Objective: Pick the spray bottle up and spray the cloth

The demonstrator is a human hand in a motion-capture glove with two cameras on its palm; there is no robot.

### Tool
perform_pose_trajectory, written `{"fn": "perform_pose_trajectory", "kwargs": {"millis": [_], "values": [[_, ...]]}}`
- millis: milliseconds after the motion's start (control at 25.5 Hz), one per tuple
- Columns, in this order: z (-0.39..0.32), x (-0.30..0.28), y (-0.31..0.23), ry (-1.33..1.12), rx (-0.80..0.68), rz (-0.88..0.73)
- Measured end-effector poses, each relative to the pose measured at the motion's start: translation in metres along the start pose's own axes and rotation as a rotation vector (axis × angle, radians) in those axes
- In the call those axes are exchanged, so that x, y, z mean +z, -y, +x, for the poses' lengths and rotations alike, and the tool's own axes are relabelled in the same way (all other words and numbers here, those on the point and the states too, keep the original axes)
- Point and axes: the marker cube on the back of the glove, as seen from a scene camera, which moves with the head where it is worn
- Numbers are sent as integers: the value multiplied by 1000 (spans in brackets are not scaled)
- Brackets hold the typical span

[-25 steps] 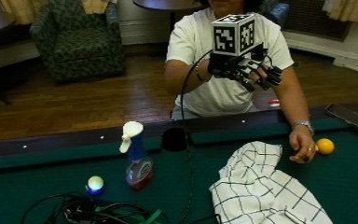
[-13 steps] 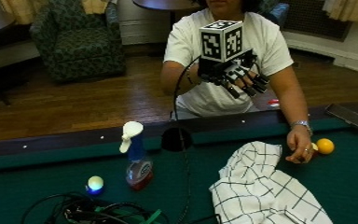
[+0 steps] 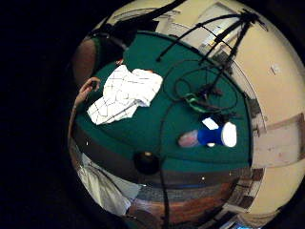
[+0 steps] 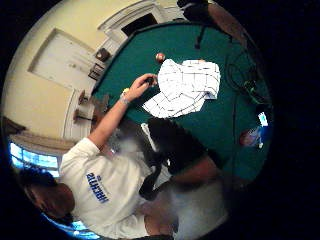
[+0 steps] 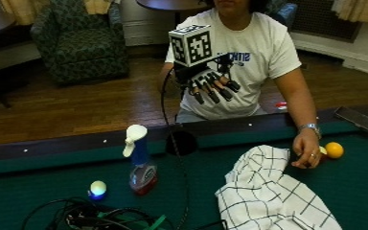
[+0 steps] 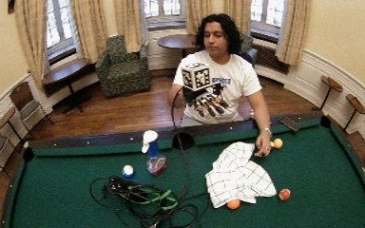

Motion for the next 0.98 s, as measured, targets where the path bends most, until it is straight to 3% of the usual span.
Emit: {"fn": "perform_pose_trajectory", "kwargs": {"millis": [275,628,982], "values": [[56,-18,-30,48,199,109],[149,-18,-65,156,291,277],[205,12,-102,398,429,258]]}}
